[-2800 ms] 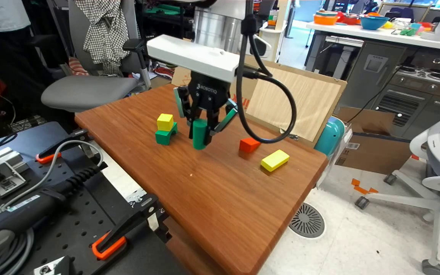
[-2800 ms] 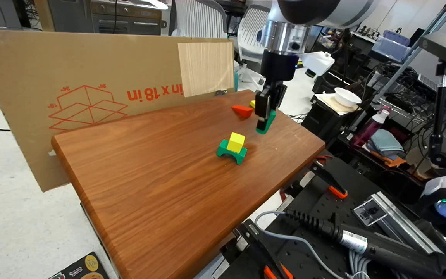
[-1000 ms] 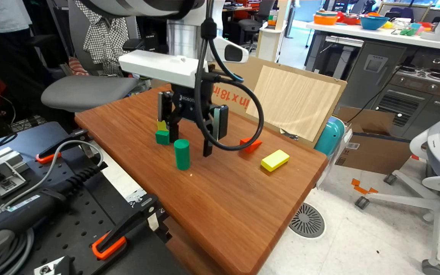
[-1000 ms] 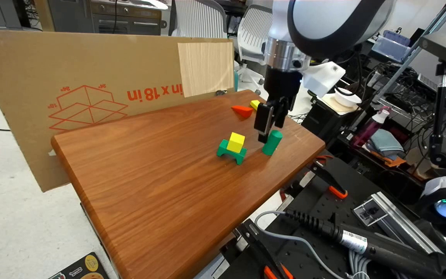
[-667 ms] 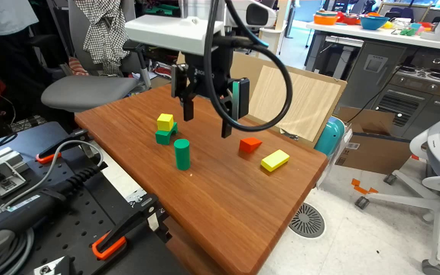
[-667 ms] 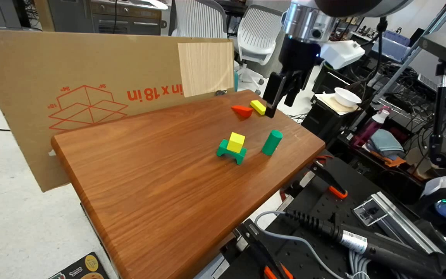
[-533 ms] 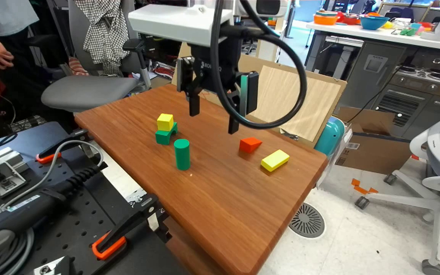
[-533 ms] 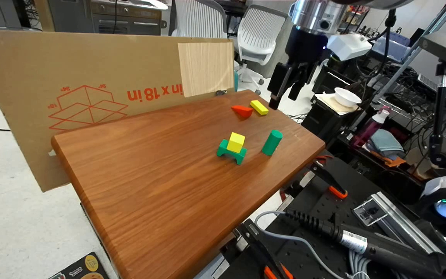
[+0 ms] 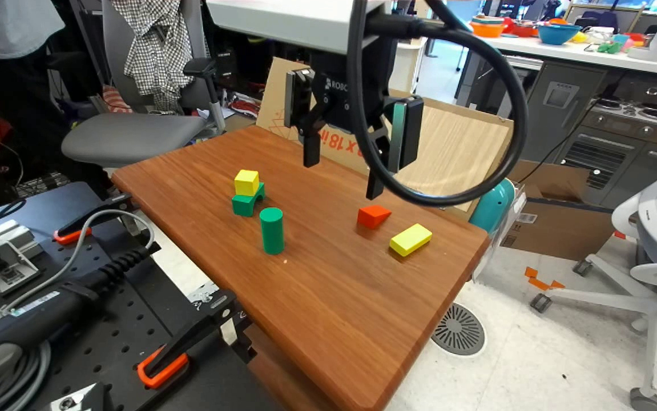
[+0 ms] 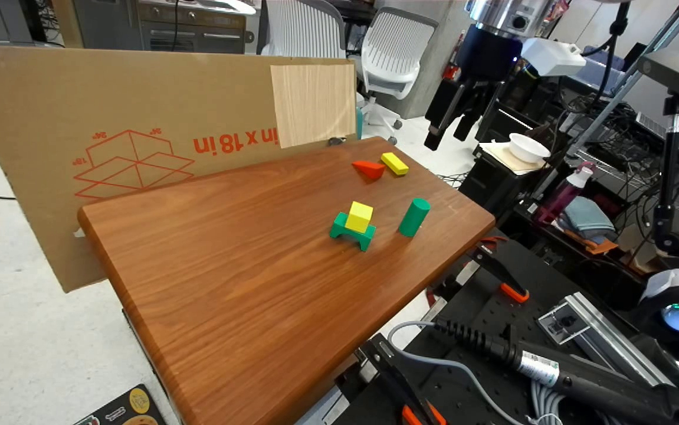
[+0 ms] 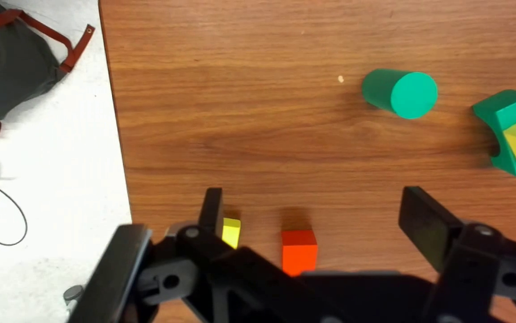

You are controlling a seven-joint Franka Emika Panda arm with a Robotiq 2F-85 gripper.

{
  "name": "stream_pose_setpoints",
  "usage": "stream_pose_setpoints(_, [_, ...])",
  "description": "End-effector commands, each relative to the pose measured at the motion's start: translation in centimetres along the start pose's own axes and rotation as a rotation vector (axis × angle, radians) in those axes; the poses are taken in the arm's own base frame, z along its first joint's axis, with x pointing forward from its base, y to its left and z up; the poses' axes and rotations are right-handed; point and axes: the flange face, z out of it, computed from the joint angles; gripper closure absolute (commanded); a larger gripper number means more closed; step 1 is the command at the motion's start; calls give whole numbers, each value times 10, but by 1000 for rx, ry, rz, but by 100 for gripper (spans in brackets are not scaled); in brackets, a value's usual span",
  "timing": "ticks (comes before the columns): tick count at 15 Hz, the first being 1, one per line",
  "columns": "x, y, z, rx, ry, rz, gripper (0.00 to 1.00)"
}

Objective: Move the green cylindrical block to the left and then move it to the right

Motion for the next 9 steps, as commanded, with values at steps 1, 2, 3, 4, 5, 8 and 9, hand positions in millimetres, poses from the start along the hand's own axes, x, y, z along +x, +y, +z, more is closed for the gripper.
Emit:
stream_pose_setpoints(1, [0, 0, -1, 0, -1, 1, 0])
stream_pose_setpoints(2, [0, 0, -1, 1, -1, 1, 0])
stream_pose_setpoints(3, [0, 0, -1, 1, -1, 1, 0])
stream_pose_setpoints(4, [0, 0, -1, 1, -1, 1, 0])
stream_pose_setpoints(5, [0, 0, -1, 1, -1, 2, 0])
stream_pose_setpoints(8, [-1, -2, 0, -1, 6, -6, 0])
stream_pose_setpoints(9, [-2, -4, 0, -1, -1, -23, 0])
